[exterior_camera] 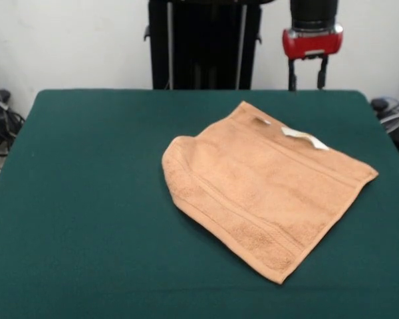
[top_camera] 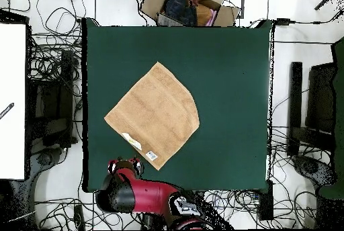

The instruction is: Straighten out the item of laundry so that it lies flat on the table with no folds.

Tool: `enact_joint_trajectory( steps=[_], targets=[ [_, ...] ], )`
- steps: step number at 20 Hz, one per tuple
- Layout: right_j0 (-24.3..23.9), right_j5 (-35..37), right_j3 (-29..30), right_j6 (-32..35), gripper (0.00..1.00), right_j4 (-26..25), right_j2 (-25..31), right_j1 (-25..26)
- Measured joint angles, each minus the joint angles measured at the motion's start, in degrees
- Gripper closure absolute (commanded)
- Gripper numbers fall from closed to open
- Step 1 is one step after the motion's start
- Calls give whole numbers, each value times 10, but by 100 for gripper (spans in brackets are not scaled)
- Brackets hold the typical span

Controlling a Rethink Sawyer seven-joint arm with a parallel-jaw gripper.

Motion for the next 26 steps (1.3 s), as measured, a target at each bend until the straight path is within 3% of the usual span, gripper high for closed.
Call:
enact_joint_trajectory(
  steps=[11,16,26],
  targets=[
    [12,8,18,1,0,17,-8,-34],
    [3,54,18,1,0,17,-19,-64],
    [-71,128,-18,1,0,2,-19,-83]
  ],
)
